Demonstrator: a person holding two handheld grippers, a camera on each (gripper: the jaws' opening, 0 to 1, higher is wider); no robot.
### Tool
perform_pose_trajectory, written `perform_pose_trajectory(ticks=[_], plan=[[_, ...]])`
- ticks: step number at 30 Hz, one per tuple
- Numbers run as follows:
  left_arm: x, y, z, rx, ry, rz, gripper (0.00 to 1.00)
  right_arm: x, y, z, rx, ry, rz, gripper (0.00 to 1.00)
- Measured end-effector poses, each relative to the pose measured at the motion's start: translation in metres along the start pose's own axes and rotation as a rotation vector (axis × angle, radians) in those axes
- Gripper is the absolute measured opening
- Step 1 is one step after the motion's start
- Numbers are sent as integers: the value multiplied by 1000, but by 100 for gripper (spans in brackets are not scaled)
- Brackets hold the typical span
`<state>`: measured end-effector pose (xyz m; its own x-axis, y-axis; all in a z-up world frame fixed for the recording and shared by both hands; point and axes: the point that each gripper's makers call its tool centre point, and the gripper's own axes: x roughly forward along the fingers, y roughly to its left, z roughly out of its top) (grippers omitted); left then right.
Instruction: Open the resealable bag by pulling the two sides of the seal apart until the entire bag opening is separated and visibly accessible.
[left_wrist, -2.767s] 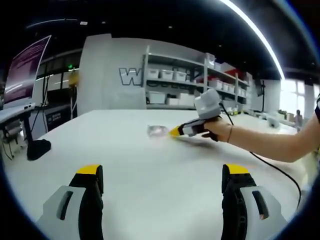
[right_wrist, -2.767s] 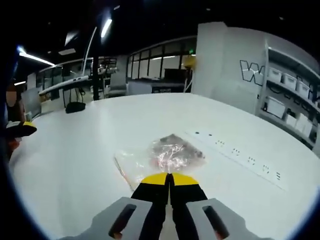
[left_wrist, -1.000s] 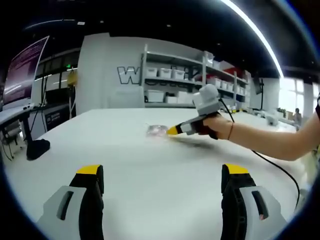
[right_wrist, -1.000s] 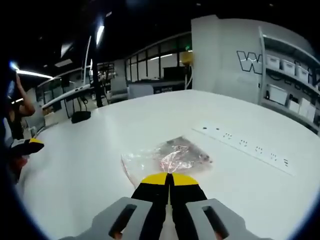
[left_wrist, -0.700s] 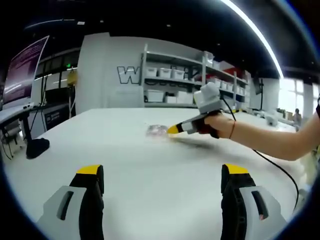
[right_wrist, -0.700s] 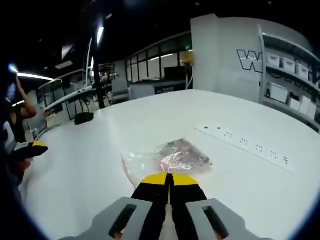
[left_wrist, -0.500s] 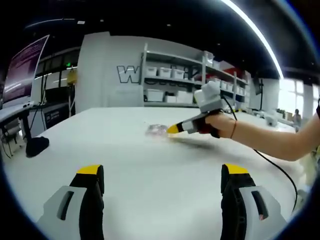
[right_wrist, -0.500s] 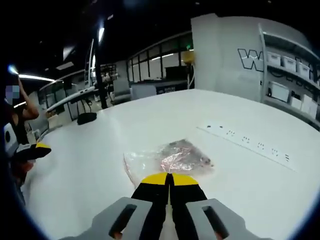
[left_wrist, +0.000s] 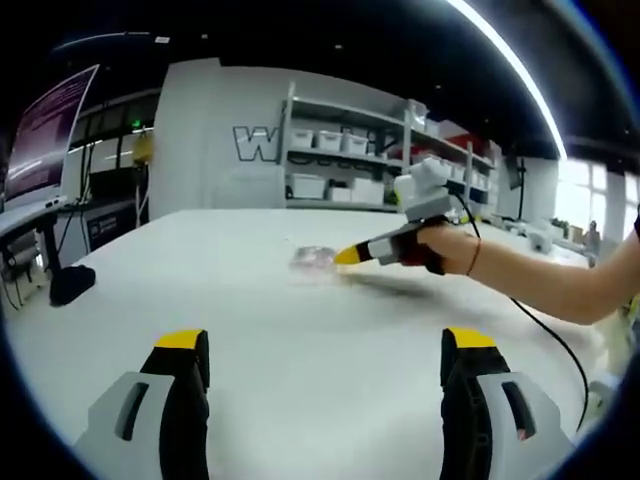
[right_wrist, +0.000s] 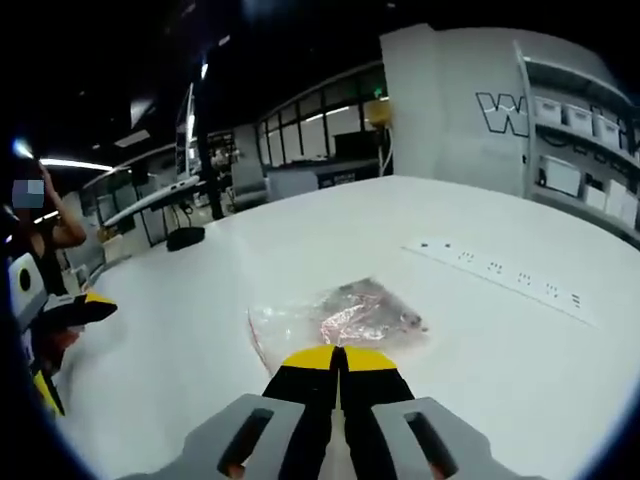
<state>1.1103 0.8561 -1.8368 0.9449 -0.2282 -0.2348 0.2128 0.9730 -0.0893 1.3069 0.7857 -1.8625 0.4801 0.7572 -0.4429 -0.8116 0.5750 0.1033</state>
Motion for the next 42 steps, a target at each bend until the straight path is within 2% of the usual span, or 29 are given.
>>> perform_pose_trajectory(ticks=[21,24,32,38,42], plan=[[-4,-10,3,-1,-8,-15,94,-22,19,-5,42,-3,64,0],[-5,-13,5,1,-16,-18,94,-27,28,-6,66,-5,94,0],[-8,-19,6,7,-18,-28,93,-38,41,-9,61,4,124,0],[-10,-23,7,4,-22,-35,92,-50,57,-15,108,12,171,0],[-10,-26,6,2,-19,-42,92,-55,60,-18,111,20,184,0]])
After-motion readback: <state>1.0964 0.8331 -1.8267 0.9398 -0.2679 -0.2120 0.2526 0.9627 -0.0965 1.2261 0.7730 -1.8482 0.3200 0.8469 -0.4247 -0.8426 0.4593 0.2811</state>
